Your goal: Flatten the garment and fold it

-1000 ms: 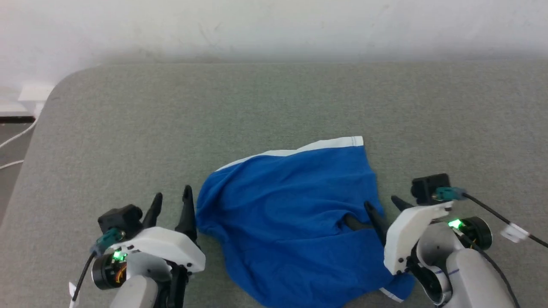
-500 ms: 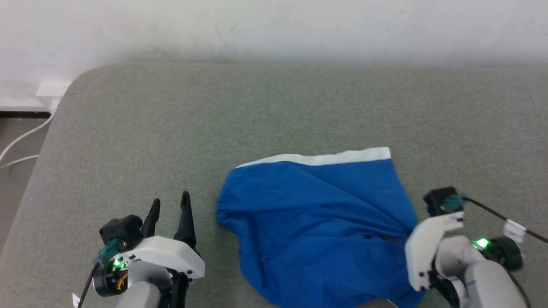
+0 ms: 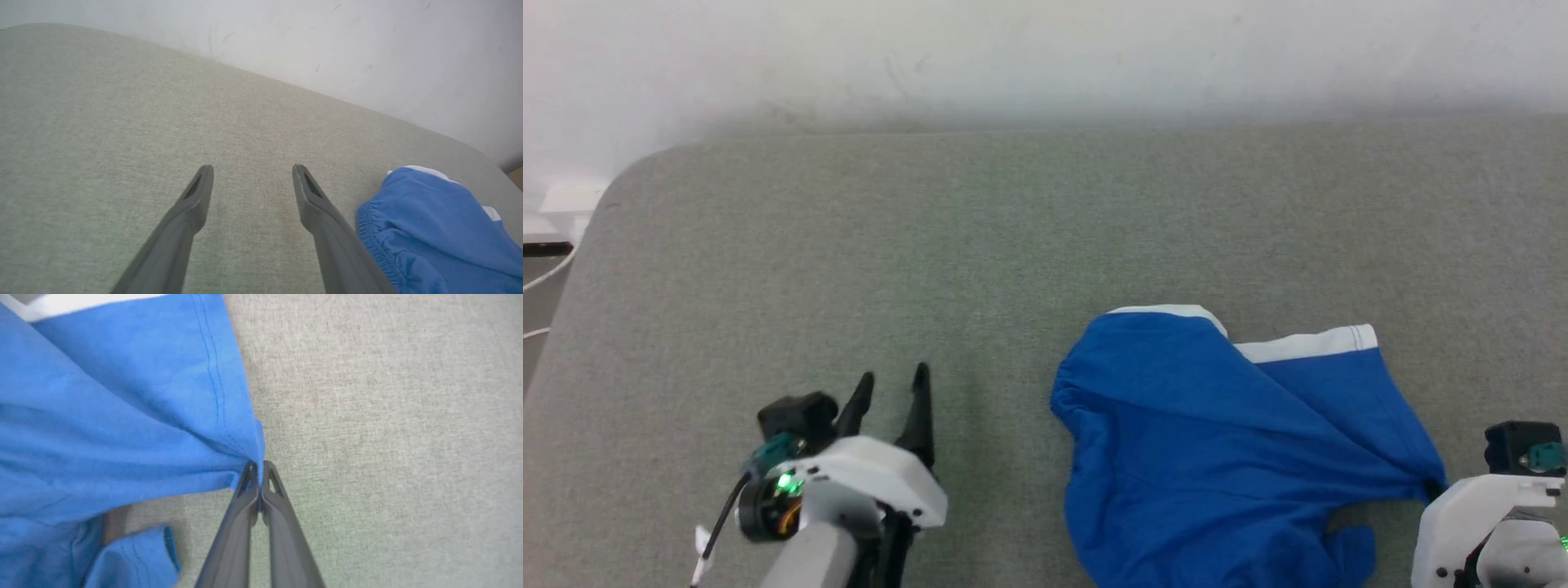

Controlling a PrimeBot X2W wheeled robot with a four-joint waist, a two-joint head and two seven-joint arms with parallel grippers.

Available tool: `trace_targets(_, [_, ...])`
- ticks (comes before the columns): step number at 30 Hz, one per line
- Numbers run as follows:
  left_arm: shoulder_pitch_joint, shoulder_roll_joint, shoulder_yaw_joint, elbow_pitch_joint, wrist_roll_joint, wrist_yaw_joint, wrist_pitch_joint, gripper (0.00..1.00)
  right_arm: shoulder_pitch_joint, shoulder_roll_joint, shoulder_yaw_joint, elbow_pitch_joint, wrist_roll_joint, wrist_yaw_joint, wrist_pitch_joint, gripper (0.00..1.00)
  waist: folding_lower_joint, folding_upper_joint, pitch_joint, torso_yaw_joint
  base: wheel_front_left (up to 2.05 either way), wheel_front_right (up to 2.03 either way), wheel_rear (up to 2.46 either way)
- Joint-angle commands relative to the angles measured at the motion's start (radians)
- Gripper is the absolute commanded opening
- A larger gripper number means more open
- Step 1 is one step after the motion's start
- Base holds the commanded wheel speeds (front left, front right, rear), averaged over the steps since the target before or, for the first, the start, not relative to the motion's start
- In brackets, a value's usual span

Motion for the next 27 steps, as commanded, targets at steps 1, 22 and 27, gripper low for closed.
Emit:
trace_targets(1, [-0.036,-0.008,-0.012,-0.006,0.001,-0.012,0.008,1.0,0.005,-0.001,-0.001,-0.003,0.034,-0.002,-0.033,1.0,0.0001,0.0001,0.004,-0.014,0.0,0.0,0.0])
trace_targets(22, [-0.525,-0.118,-0.234,0.399,0.023,-0.082,0.396,1.0,-0.073,-0.001,0.126,-0.014,0.148,-0.002,-0.257,1.0,0.0001,0.0001,0.059,-0.099,0.0,0.0,0.0])
trace_targets(27, [-0.591,-0.124,-0.276,0.497,0.027,-0.1,0.481,1.0,-0.082,-0.001,0.143,-0.032,0.156,-0.002,-0.261,1.0,0.0001,0.0001,0.078,-0.117,0.0,0.0,0.0])
